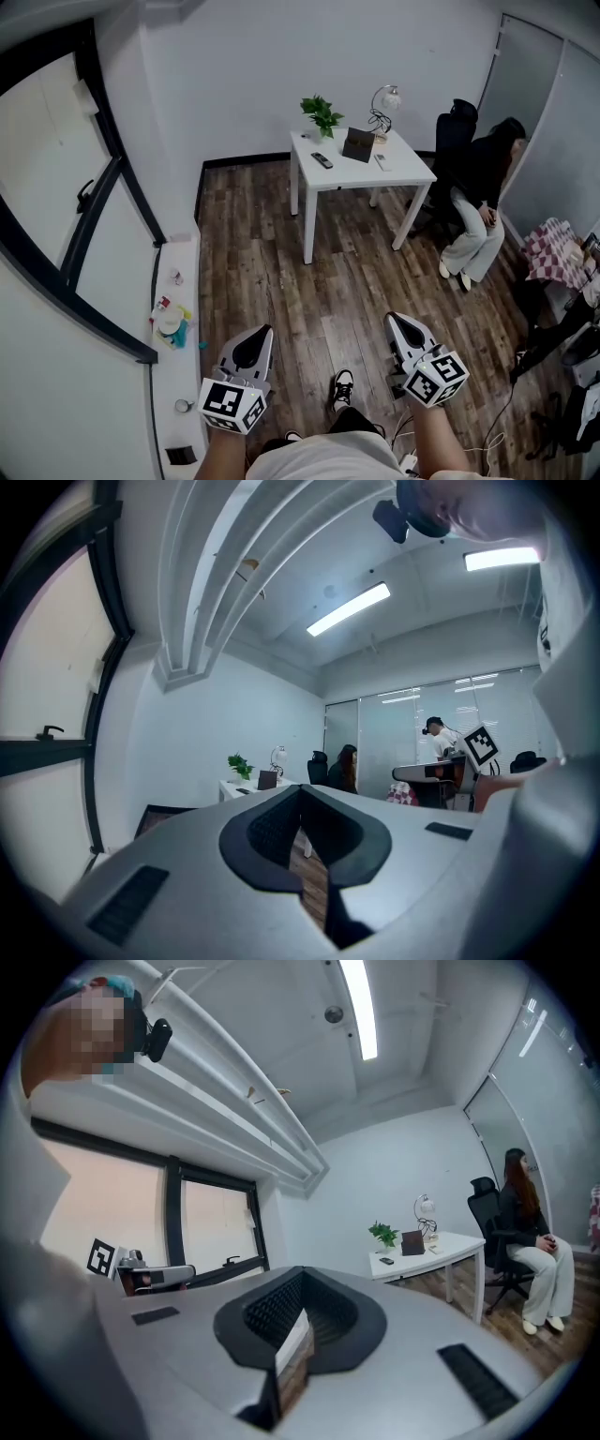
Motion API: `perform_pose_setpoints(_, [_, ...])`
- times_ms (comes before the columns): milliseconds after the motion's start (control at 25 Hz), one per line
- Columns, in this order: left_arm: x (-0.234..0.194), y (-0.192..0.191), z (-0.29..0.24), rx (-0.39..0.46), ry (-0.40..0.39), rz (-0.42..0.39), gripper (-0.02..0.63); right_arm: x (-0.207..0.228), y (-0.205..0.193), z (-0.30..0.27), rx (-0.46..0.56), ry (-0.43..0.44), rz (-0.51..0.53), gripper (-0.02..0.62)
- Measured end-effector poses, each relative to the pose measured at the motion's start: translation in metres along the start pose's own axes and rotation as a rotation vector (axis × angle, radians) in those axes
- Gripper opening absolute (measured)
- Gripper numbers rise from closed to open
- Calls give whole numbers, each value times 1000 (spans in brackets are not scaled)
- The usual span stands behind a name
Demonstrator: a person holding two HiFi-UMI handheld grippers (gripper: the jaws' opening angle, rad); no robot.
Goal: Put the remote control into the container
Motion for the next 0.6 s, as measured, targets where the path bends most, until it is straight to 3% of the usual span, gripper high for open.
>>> perform_pose_setpoints(280, [-32, 14, -40, 5, 31, -19, 8, 31, -3, -57, 13, 19, -9, 11])
perform_pose_setpoints(600, [-51, 30, -136, 17, 72, -9, 8, 108, -3, -125, -1, 47, -15, 11])
Point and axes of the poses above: the fingertips, and each gripper's own axes: z backward along the fingers, x to its right, y out of its top, the point moved 3 cm from there along z, backward along the fingers, and after that the axes turned 15 degrees about z, right-handed, at the moved point
